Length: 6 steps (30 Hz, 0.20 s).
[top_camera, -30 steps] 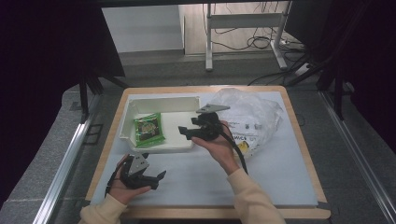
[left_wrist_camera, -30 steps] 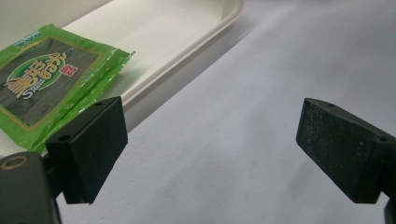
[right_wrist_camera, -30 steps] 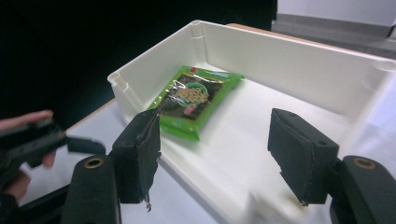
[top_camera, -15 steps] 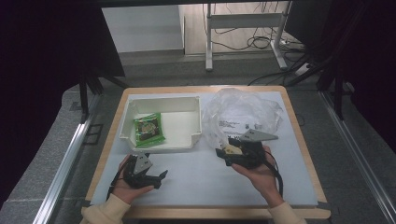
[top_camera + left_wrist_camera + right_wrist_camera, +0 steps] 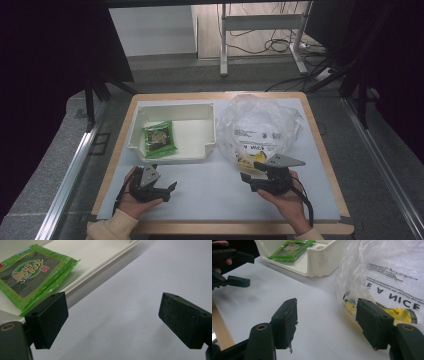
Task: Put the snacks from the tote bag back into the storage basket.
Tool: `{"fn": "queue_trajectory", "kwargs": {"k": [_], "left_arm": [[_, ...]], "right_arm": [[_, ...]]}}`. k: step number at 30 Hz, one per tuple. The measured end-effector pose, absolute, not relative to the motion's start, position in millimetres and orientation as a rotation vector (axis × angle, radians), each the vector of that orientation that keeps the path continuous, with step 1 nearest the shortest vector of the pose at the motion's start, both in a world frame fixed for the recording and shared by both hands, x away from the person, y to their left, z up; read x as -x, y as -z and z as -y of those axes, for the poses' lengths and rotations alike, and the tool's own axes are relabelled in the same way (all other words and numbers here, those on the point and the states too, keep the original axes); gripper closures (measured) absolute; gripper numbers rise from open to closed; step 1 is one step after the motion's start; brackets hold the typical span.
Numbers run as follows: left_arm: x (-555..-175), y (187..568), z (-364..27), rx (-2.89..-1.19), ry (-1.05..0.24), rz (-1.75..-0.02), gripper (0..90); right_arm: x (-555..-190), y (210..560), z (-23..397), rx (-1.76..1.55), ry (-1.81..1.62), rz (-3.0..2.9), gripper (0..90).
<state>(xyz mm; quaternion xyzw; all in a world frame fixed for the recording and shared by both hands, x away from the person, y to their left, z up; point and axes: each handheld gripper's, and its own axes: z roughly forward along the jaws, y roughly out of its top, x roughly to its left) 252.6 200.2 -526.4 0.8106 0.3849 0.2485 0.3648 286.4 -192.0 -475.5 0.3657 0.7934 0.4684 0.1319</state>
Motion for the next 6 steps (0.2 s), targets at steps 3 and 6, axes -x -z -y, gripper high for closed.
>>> {"fn": "queue_trajectory", "kwargs": {"k": [3,6], "left_arm": [[-251.3,525.4,-201.2,-2.078,-0.635,-0.985,9.0],[-250.3,525.1,-201.7,-2.082,-0.634,-0.977,9.1]], "right_arm": [[-285.8,477.7,189.0,-1.051,-1.339,-2.303,33.9],[-285.0,478.7,183.4,-1.039,-1.337,-2.309,33.9]]}}
